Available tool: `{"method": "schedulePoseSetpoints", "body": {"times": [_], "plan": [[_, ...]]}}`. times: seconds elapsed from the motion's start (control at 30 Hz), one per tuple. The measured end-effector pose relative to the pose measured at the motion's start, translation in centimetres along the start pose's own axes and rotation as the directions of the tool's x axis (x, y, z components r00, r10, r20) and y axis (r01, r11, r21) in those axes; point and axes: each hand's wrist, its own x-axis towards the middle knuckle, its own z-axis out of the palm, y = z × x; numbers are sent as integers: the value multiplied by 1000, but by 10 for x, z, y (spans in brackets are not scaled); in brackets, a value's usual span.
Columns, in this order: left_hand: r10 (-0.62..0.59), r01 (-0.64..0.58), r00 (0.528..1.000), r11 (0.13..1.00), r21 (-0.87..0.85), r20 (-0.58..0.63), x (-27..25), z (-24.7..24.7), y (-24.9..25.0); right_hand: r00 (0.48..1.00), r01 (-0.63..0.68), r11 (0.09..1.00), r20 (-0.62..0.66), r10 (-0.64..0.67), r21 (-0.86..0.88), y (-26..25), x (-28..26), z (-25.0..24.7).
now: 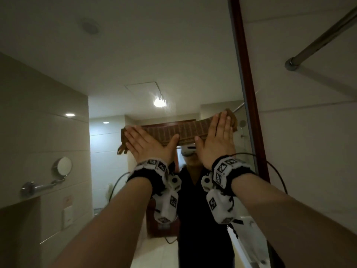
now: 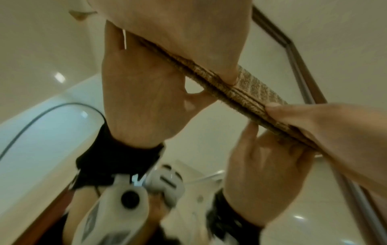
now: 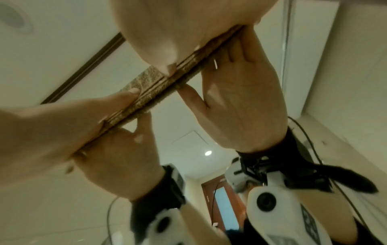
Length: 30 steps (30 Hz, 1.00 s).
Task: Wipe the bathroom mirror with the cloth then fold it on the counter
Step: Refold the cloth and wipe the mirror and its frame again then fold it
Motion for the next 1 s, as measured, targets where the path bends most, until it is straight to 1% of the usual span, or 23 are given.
{"method": "schedulePoseSetpoints", "body": {"times": [0.03, 0.1, 0.13, 0.17, 0.23, 0.33, 0.47, 0.53, 0.63, 0.67, 0.7, 0.73, 0.77, 0.8, 0.9, 1.0], "plan": [[19, -18, 999, 1000, 23, -28, 21, -5, 8, 1000, 11, 1000, 3, -11, 8, -4, 15, -6], [38, -37, 999, 999, 31, -33, 61, -16, 24, 1000, -3, 999, -3, 3, 37, -17, 44, -15], [38, -38, 999, 999, 18, -22, 74, -21, 30, 1000, -21, 999, -13, 22, 50, -24, 55, -16], [40, -40, 998, 999, 6, -40, 82, -22, 33, 999, -39, 997, -30, 41, 60, -30, 63, -16], [65, -65, 995, 998, 1, -82, 84, -23, 32, 994, -48, 997, -93, 53, 61, -34, 68, -11], [88, -87, 994, 996, 12, -72, 79, -23, 31, 986, -5, 1000, -167, 9, 27, -29, 67, -3], [113, -112, 993, 993, 22, -43, 82, -29, 26, 983, -23, 999, -180, 28, 33, -37, 65, -2], [129, -128, 991, 991, 30, -22, 86, -33, 15, 988, -40, 998, -146, 46, 46, -47, 62, -2], [124, -124, 992, 992, 32, -7, 95, -43, -16, 994, -28, 999, -110, 30, 26, -69, 48, 8], [116, -116, 993, 993, 38, 9, 102, -48, -35, 995, -14, 1000, -101, 16, 20, -86, 42, 16], [122, -123, 992, 991, 49, 23, 114, -58, -72, 995, -14, 1000, -97, 16, 22, -120, 30, 33], [116, -117, 993, 991, 63, 16, 117, -62, -83, 996, 6, 999, -92, -2, 43, -130, 29, 37], [111, -111, 994, 991, 69, 17, 123, -68, -108, 996, 8, 999, -90, -4, 50, -153, 21, 47], [113, -112, 993, 992, 64, -12, 126, -69, -114, 996, 23, 999, -83, -19, 42, -158, 22, 49], [125, -122, 991, 991, 61, -46, 135, -74, -133, 995, 25, 999, -95, -22, 24, -177, 21, 57], [142, -139, 989, 987, 78, -44, 153, -88, -175, 994, 11, 999, -109, -6, 47, -222, 11, 76]]}}
